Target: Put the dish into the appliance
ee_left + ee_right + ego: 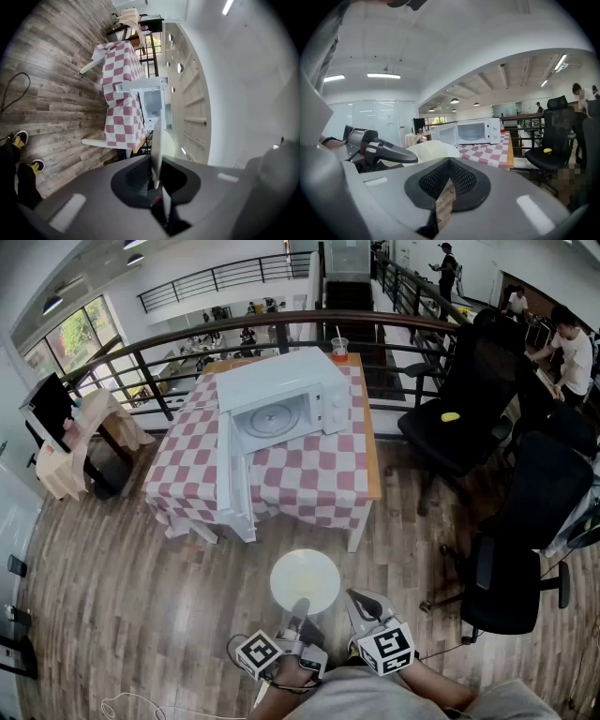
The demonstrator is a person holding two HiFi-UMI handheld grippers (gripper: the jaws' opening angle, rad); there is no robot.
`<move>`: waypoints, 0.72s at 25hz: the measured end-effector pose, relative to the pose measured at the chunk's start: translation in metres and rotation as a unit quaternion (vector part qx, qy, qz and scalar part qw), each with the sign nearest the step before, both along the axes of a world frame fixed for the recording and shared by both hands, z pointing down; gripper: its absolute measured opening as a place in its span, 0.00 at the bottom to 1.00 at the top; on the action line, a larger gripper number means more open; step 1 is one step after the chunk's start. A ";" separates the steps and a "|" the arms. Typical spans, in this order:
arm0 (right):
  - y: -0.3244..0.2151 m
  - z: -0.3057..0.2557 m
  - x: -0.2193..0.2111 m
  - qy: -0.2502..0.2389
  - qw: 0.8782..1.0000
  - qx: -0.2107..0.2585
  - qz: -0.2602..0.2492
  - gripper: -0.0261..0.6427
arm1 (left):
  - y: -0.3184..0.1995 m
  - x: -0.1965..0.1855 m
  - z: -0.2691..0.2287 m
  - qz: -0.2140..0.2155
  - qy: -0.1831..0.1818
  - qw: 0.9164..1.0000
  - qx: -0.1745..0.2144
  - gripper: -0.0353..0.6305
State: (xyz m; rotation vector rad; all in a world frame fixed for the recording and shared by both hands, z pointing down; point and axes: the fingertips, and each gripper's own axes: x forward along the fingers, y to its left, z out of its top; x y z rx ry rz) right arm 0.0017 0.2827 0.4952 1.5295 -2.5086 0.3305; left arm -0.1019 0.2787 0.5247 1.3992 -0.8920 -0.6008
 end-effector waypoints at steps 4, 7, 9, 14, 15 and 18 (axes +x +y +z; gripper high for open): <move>0.000 0.001 0.000 -0.001 1.000 -0.002 0.002 0.04 | 0.000 -0.002 -0.001 0.004 -0.008 1.000 0.006 0.10; 0.000 -0.001 -0.001 -0.005 1.000 -0.001 0.007 0.04 | 0.000 -0.003 -0.004 0.003 -0.004 1.000 0.008 0.10; -0.001 -0.001 -0.004 -0.007 1.000 0.000 0.008 0.04 | -0.001 -0.006 -0.004 0.002 -0.004 1.000 0.009 0.10; -0.007 -0.004 -0.011 -0.018 1.000 0.003 0.012 0.04 | -0.004 -0.015 -0.004 0.002 -0.006 1.000 0.010 0.11; -0.008 -0.006 -0.012 -0.023 1.000 0.004 0.015 0.04 | -0.005 -0.018 -0.004 0.001 -0.007 1.000 0.009 0.11; -0.012 -0.009 -0.018 -0.026 0.999 0.007 0.019 0.04 | -0.008 -0.026 -0.005 0.002 -0.007 1.000 0.014 0.10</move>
